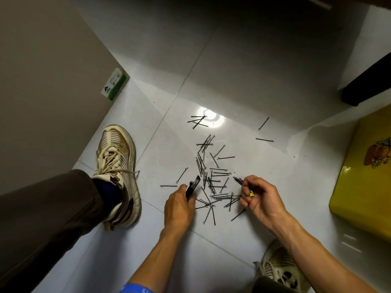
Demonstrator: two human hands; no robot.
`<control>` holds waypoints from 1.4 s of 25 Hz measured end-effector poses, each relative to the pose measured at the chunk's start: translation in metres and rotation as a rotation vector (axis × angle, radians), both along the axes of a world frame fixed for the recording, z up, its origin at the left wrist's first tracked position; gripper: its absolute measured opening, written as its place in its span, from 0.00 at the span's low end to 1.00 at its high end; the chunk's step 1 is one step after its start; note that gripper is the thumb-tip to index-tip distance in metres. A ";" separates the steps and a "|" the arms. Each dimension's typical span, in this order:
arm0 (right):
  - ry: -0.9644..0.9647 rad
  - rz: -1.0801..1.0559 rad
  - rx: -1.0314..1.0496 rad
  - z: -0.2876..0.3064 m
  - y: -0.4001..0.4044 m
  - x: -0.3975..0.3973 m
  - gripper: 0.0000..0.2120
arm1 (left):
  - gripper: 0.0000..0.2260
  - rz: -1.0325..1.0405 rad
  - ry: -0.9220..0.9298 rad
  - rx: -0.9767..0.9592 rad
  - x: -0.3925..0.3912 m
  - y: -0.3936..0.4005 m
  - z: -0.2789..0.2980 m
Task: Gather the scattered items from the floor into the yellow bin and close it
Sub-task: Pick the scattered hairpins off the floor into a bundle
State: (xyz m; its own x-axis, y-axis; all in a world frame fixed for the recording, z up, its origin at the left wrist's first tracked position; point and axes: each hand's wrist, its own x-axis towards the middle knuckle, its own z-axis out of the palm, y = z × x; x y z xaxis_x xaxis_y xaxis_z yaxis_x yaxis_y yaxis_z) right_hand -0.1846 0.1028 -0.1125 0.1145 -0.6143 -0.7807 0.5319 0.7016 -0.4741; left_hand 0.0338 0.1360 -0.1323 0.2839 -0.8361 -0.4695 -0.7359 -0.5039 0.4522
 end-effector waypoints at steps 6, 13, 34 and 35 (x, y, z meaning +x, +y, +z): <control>-0.026 -0.019 0.006 -0.003 0.003 0.003 0.05 | 0.15 0.046 -0.028 -0.067 0.011 0.012 -0.002; -0.083 -0.164 0.074 0.010 0.006 -0.003 0.06 | 0.12 -0.023 -0.036 0.066 0.001 -0.005 0.000; 1.028 -0.487 -0.445 0.192 0.061 -0.190 0.13 | 0.10 -0.130 0.993 -0.022 -0.316 -0.053 0.200; 1.075 -0.372 -0.509 0.185 0.056 -0.174 0.12 | 0.10 -0.100 0.933 -0.067 -0.298 -0.051 0.188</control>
